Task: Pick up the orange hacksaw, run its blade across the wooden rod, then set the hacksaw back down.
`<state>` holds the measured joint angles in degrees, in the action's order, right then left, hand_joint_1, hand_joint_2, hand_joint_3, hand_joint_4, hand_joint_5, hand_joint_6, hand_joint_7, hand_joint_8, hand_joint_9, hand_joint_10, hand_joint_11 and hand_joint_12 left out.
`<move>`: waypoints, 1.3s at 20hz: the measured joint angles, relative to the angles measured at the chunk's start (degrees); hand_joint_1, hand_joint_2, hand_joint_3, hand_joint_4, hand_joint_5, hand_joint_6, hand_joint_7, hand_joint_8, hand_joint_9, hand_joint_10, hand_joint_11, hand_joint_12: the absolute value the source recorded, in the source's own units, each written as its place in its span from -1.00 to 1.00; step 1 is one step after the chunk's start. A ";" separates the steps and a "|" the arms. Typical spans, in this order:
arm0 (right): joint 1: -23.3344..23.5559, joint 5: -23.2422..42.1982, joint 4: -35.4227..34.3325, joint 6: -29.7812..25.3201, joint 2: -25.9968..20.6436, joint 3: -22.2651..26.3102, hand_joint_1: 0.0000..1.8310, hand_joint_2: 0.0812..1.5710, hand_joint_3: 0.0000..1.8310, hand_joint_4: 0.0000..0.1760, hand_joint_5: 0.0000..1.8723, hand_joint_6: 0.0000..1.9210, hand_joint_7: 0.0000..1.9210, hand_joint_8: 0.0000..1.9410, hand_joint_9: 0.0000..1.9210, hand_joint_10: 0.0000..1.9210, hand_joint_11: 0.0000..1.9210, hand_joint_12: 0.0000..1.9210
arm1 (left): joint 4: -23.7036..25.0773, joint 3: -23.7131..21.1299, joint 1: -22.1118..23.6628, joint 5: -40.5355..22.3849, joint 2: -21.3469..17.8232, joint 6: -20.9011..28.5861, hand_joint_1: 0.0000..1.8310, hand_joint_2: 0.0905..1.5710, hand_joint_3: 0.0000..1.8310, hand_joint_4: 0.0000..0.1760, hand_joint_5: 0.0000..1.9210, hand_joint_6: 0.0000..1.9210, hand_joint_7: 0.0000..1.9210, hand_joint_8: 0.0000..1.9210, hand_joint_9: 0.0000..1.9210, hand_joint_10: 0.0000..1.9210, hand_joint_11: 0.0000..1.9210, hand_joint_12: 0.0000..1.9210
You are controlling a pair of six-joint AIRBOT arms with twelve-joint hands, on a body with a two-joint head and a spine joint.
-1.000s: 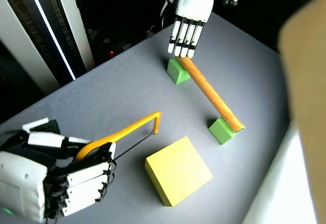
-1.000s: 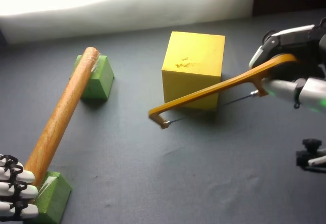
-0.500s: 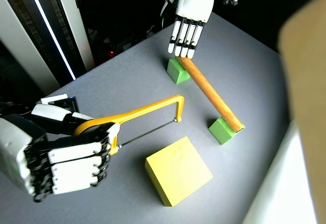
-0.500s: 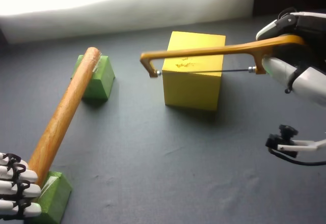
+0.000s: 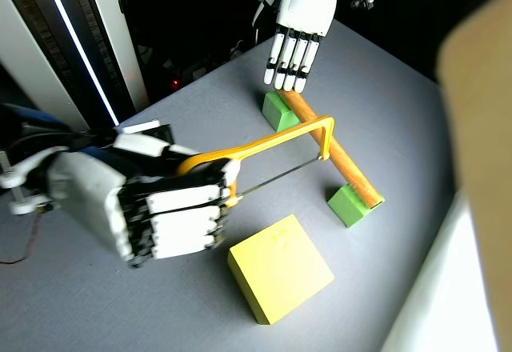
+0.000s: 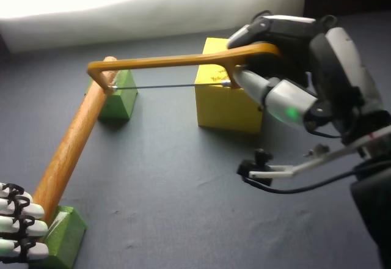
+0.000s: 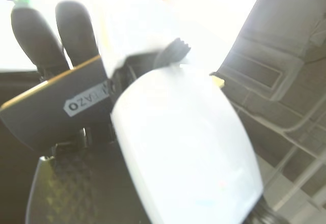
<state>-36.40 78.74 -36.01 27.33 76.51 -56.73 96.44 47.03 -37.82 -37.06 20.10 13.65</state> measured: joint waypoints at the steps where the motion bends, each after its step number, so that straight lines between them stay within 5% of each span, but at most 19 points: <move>1: 0.61 -0.37 -0.07 0.26 1.09 -1.11 0.51 0.38 -1.00 -1.00 0.03 -0.13 -0.01 0.06 0.01 0.29 -0.11 0.41 | -0.02 0.00 0.00 -0.02 0.00 -0.02 -0.86 0.38 -1.00 -1.00 -0.96 -1.00 -0.97 -1.00 -0.95 -1.00 -1.00 -0.77; 14: 2.69 -0.66 -1.79 1.42 12.39 -8.24 0.50 0.42 -1.00 -1.00 -0.03 -0.07 -0.11 0.24 -0.05 0.37 -0.14 0.43 | -0.02 0.00 0.28 -0.04 0.04 -0.02 -0.85 0.38 -1.00 -1.00 -0.94 -1.00 -0.96 -1.00 -0.93 -1.00 -1.00 -0.71; 26: 1.95 1.42 -5.60 2.95 16.28 -10.08 0.49 0.43 -1.00 -1.00 -0.02 -0.07 -0.13 0.27 -0.09 0.43 -0.16 0.54 | 0.00 0.00 0.28 -0.02 0.07 -0.02 -0.81 0.37 -1.00 -1.00 -0.94 -1.00 -0.96 -1.00 -0.94 -1.00 -1.00 -0.82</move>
<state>-34.46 80.16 -41.60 30.28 92.79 -66.81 96.44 47.03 -37.54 -37.08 20.16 13.63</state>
